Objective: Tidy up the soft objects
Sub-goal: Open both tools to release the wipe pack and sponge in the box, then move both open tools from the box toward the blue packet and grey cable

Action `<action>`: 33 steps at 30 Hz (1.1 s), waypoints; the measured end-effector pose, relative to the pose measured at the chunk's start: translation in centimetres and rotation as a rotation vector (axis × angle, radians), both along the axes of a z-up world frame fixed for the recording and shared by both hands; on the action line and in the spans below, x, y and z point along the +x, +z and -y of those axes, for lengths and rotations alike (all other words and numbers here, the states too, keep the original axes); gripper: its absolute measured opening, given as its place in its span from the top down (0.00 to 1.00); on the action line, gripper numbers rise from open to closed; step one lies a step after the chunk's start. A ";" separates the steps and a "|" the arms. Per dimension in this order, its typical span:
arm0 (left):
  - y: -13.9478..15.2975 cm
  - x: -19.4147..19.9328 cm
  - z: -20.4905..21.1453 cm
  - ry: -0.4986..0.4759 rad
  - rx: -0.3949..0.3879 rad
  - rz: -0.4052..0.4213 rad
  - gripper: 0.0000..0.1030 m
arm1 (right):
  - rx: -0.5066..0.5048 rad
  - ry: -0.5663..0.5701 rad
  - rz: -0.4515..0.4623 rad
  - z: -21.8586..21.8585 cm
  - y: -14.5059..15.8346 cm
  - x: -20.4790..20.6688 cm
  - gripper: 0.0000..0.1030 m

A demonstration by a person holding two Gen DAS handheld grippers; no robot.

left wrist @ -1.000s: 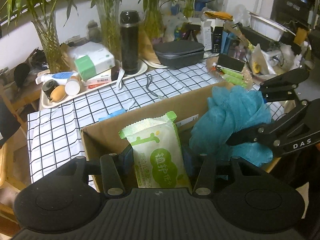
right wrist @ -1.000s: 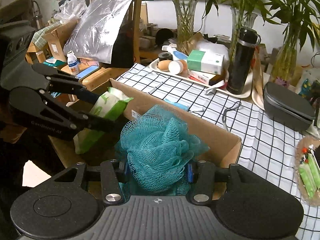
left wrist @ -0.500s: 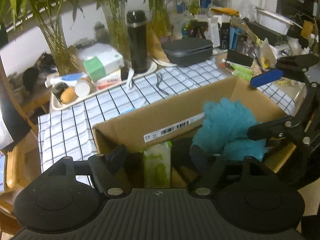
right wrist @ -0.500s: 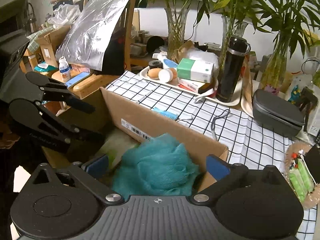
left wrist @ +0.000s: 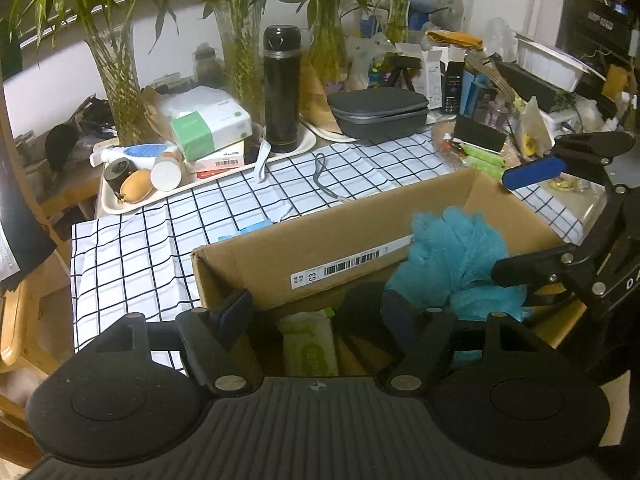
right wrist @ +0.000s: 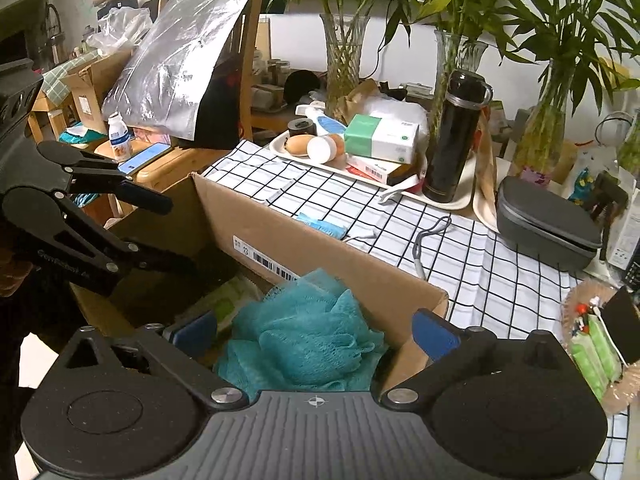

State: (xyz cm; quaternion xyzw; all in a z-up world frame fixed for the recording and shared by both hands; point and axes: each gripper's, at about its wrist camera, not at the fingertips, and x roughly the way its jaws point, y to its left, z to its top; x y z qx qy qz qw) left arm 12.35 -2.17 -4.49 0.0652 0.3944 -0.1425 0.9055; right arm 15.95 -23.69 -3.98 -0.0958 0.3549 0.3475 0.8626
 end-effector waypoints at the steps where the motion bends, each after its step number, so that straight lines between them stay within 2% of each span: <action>1: 0.0 0.0 0.0 -0.001 -0.001 0.002 0.31 | 0.002 -0.003 0.003 0.0 0.0 0.0 0.00; 23: 0.6 0.0 -1.5 0.051 -0.081 0.064 0.31 | 0.056 -0.113 0.020 1.4 0.3 1.2 0.00; 33: 1.0 0.3 -2.6 0.112 -0.110 0.079 0.31 | 0.074 -0.200 0.012 2.4 0.2 2.1 0.00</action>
